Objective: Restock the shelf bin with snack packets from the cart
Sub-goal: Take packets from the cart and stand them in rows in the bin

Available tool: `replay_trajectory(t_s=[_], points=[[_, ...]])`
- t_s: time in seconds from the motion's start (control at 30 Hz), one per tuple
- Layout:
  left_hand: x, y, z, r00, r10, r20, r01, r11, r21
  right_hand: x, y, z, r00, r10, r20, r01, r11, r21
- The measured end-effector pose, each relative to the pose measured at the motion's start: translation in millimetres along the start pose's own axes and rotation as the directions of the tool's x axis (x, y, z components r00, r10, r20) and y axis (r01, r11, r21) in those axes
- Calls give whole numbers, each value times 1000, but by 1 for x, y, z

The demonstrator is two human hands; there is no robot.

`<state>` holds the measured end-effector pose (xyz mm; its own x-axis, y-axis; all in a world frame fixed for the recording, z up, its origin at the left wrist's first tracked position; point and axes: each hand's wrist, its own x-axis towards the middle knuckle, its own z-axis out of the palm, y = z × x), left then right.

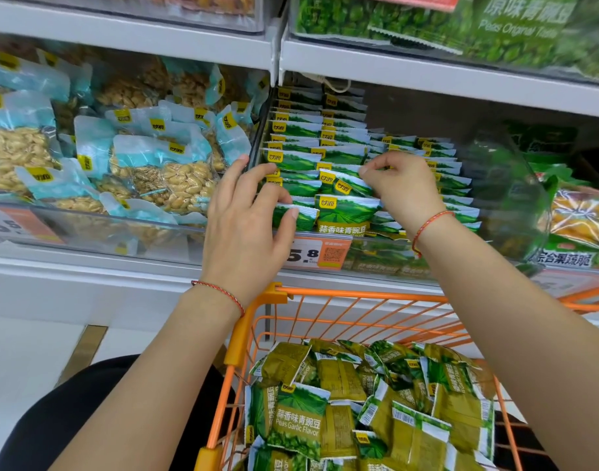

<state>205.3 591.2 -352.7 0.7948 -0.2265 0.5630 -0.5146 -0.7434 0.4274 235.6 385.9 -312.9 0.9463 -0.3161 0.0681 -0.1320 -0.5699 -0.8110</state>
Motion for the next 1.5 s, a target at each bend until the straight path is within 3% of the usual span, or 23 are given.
replay_trajectory(t_s=[0.17, 0.23, 0.4, 0.53, 0.6, 0.73, 0.8, 0.9, 0.97, 1.03, 1.2, 1.33, 1.5], points=[[-1, 1, 0, 1000, -4, 9, 4, 1000, -4, -2, -10, -2, 985, -121, -125, 109, 989, -95], [-1, 1, -1, 1000, -4, 15, 4, 1000, -5, 1, -15, 0, 987, -126, -102, 116, 989, -94], [-1, 1, -1, 1000, -4, 13, 5, 1000, -8, 11, -12, 5, 999, -25, -34, 22, 996, -86], [-1, 1, -1, 1000, -5, 14, 5, 1000, -3, 12, -9, -3, 992, 125, 3, -125, 990, 70], [-1, 1, -1, 1000, -4, 16, 4, 1000, -4, 12, -13, -2, 987, 156, 49, -158, 986, 51], [-1, 1, -1, 1000, -6, 20, 7, 1000, -12, 8, -19, 1, 975, 221, 31, -223, 971, 92], [-1, 1, -2, 1000, -6, 22, 7, 1000, -15, 3, -18, -1, 944, 330, 19, -324, 911, 254], [-2, 1, -2, 1000, -6, 21, 6, 1000, -28, -6, -12, -6, 854, 504, 130, -480, 665, 572], [-2, 1, -2, 1000, -4, 22, 4, 1000, -27, -10, -12, -6, 822, 537, 189, -505, 533, 679], [-2, 1, -2, 1000, -6, 23, 7, 1000, -26, -15, -18, -1, 820, 538, 196, -497, 500, 709], [-2, 2, -1, 1000, -13, 20, 13, 1000, -25, -32, -48, 20, 854, 490, 175, -466, 570, 677], [-2, 1, -2, 1000, -23, 20, 24, 998, -52, -27, -52, 15, 888, 447, 107, -367, 549, 751], [4, 14, -5, 999, 49, -15, -50, 996, -70, -41, -28, -8, 879, 469, 88, -406, 639, 653]])
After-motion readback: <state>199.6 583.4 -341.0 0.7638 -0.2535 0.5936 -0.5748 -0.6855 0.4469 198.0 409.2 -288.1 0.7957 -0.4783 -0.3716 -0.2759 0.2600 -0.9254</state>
